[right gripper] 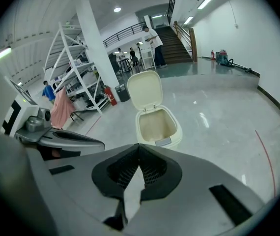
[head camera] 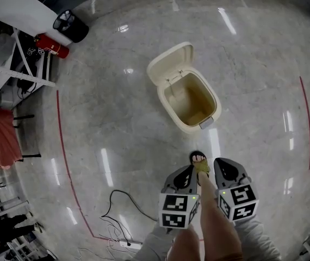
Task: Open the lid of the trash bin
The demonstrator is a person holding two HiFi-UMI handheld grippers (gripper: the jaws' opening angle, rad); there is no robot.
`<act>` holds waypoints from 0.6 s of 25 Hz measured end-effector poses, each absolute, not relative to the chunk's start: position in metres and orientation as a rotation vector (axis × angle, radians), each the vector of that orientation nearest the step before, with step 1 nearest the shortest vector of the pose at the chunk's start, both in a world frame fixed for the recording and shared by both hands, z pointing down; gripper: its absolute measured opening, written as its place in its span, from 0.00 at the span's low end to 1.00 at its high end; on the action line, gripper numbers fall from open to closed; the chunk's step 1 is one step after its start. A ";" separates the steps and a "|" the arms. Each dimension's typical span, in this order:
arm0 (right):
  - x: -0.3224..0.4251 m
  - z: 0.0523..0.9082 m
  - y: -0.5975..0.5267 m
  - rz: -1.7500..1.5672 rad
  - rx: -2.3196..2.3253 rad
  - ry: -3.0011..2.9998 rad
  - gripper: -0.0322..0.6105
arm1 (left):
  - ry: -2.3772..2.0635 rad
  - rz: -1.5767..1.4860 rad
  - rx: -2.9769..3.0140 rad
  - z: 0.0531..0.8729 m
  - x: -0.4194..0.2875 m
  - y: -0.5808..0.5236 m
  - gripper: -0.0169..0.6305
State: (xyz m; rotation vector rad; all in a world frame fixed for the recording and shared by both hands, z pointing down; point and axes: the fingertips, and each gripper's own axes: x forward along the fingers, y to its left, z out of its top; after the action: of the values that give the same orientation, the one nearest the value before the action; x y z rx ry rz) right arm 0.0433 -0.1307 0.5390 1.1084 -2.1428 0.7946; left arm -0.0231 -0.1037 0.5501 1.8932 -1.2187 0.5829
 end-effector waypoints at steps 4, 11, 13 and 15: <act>0.044 0.531 -0.118 0.788 1.086 -2.143 0.04 | -1.219 0.552 1.881 0.544 -0.021 -0.093 0.03; 0.040 0.523 -0.110 0.789 1.088 -2.155 0.04 | -1.218 0.587 1.863 0.547 -0.025 -0.080 0.03; 0.037 0.521 -0.111 0.788 1.086 -2.161 0.04 | -1.218 0.574 1.854 0.546 -0.025 -0.081 0.03; 0.036 0.519 -0.112 0.783 1.085 -2.166 0.04 | -1.224 0.560 1.854 0.544 -0.026 -0.084 0.03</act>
State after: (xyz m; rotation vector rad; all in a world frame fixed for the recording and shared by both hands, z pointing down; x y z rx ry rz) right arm 0.0356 -0.1116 0.5194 1.0850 -2.1658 0.7832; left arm -0.0257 -0.0840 0.5442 1.8538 -1.2239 0.5599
